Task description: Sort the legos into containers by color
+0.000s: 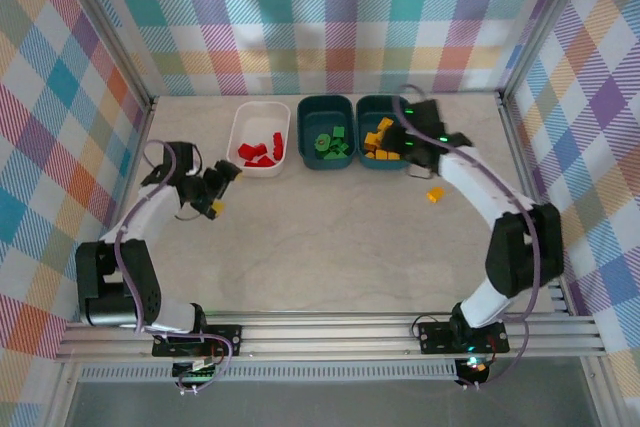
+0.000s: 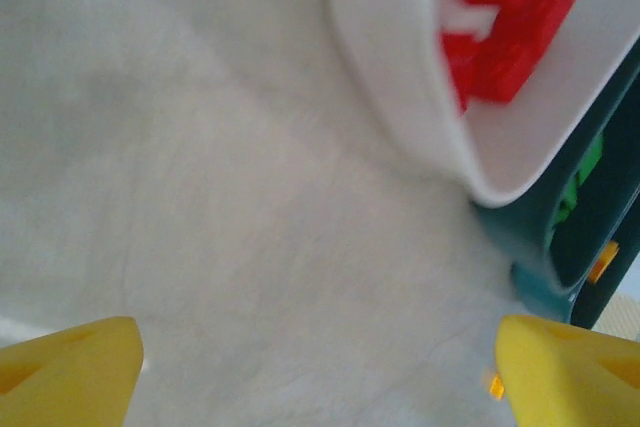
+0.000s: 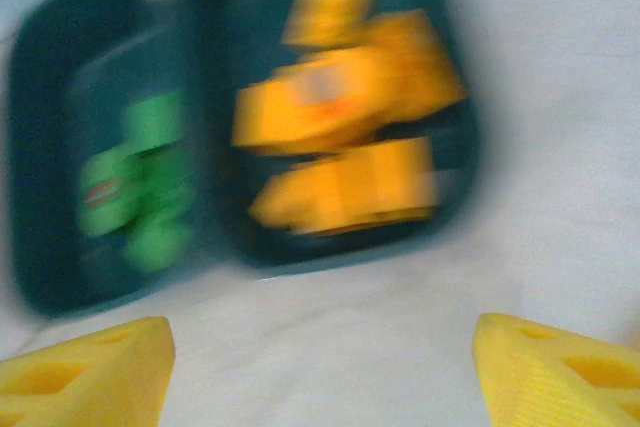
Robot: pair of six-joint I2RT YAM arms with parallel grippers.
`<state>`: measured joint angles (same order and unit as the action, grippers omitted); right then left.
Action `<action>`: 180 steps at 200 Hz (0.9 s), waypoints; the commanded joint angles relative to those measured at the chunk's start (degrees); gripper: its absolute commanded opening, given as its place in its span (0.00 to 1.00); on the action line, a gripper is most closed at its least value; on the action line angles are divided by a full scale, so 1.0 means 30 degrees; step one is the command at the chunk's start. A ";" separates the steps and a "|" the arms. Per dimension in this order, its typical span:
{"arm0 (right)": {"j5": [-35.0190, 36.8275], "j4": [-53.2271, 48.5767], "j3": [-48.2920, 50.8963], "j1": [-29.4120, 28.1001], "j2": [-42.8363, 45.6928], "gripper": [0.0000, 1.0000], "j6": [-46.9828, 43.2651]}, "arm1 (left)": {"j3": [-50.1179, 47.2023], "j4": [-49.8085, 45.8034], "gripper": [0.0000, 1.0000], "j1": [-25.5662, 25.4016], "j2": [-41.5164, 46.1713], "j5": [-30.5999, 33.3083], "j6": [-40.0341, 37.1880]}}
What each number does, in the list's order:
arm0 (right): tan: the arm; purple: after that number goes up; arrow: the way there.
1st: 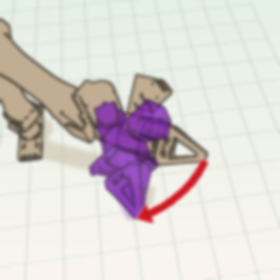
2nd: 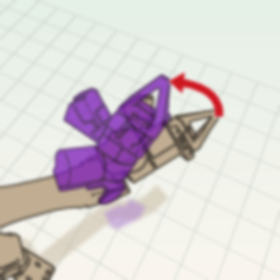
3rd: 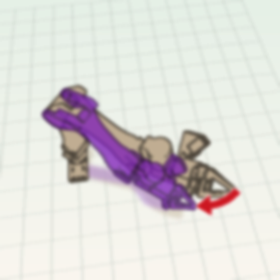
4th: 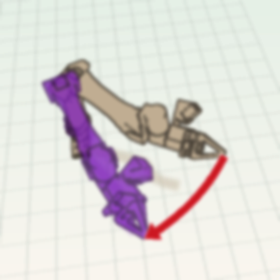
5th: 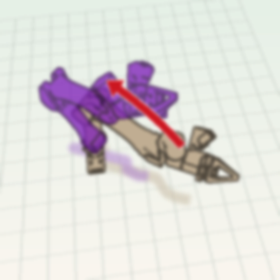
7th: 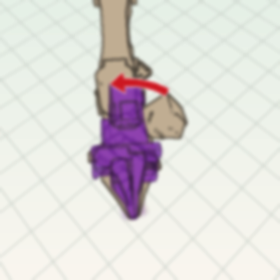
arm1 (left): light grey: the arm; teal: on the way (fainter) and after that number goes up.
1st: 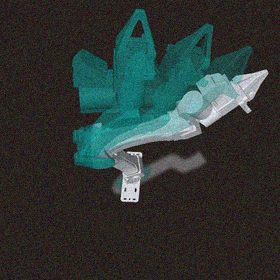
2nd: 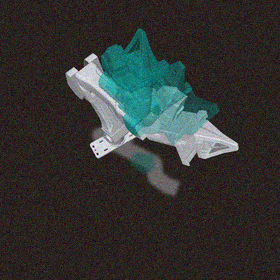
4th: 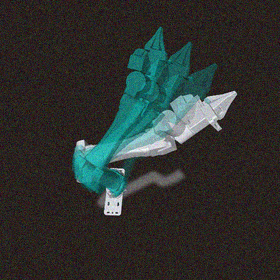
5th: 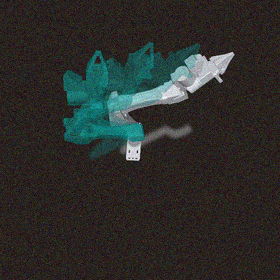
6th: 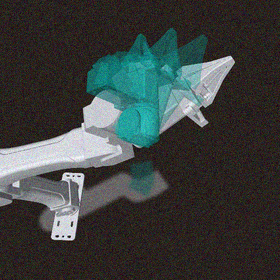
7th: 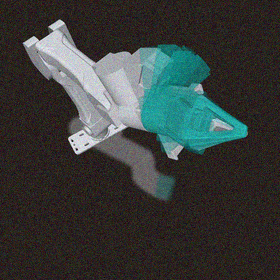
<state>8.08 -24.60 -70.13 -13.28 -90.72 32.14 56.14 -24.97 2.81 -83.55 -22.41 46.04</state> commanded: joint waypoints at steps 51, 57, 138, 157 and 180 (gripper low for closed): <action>-0.1131 -0.0620 0.2179 0.3866 -0.1558 0.82 0.0247 | 0.8780 -0.0464 0.92 0.0119 -0.8246 0.0923 -0.3327; -0.1013 -0.0859 0.1792 0.3871 -0.2110 0.82 0.0341 | 0.9531 -0.0722 0.92 0.0097 -0.8972 0.0653 -0.3606; -0.1736 -0.0587 0.1552 0.3913 -0.4937 0.62 0.0703 | 1.1220 -0.0934 0.94 -0.0764 -1.1210 -0.0607 -0.4171; -0.1690 -0.0170 0.2074 0.3914 -0.4783 0.50 0.0697 | 1.1465 -0.0869 0.94 -0.1397 -1.1469 -0.1040 -0.4168; -0.1665 0.0023 0.2429 0.3898 -0.4568 0.41 0.0598 | 1.1783 -0.0929 0.94 -0.2167 -1.1781 -0.1129 -0.4202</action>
<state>3.81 -25.23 -64.31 -1.83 -104.62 33.80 89.19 -27.29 -1.02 -117.71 -23.27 34.61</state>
